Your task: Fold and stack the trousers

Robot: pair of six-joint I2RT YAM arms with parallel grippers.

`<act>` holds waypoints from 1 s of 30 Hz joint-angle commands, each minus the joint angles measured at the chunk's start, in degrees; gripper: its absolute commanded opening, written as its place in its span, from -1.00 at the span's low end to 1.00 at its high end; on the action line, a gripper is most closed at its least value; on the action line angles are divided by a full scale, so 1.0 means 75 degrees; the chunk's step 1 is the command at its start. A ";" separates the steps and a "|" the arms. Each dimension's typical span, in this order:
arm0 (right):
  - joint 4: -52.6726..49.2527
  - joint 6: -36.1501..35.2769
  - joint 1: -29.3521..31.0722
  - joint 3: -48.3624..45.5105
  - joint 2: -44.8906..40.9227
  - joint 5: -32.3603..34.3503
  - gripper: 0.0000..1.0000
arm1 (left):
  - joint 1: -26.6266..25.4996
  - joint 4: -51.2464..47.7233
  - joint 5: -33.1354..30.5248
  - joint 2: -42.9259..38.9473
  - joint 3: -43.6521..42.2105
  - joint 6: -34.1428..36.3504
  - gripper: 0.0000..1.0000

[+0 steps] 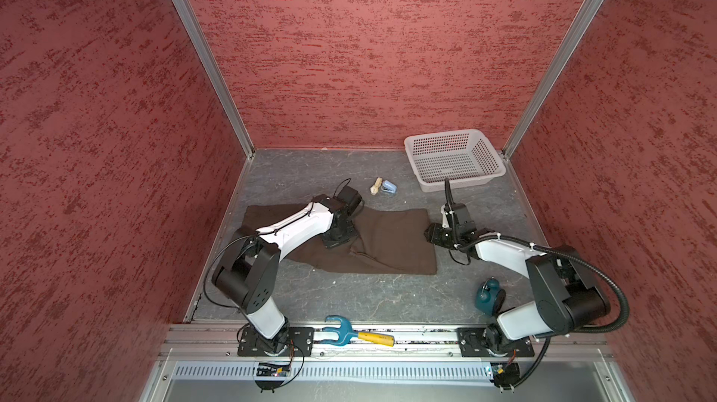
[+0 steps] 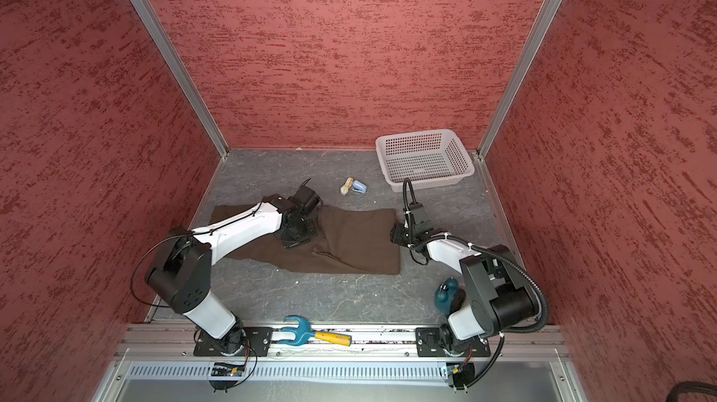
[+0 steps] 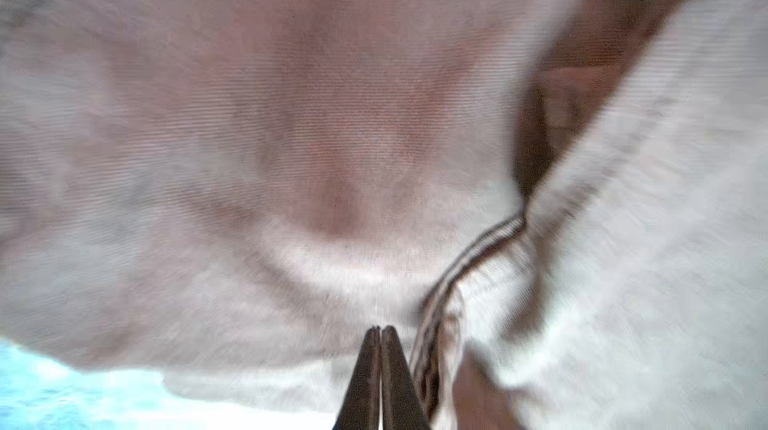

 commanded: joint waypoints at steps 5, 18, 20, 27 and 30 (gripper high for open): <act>0.0002 0.0108 -0.0106 0.0011 -0.0051 -0.0062 0.12 | -0.0787 0.0824 0.0324 -0.0170 -0.0708 -0.0330 -0.01; 0.0043 0.0188 -0.0116 -0.0108 -0.0246 0.0007 0.13 | -0.1216 0.0224 -0.0316 0.0210 0.0071 -0.0435 -1.00; 0.0104 0.0141 -0.0127 -0.0098 -0.0216 0.0118 0.11 | -0.1438 -0.0349 -0.0935 -0.0168 0.0289 -0.0511 -1.00; 0.0352 0.0060 -0.0132 -0.0010 0.0224 -0.0203 0.03 | -0.2043 -0.0661 -0.1345 -0.1101 -0.0594 -0.1662 -0.49; 0.0393 0.0021 -0.0141 -0.0034 0.0326 -0.0365 0.06 | -0.2057 -0.0635 -0.1013 -0.1140 -0.1325 -0.2414 -0.17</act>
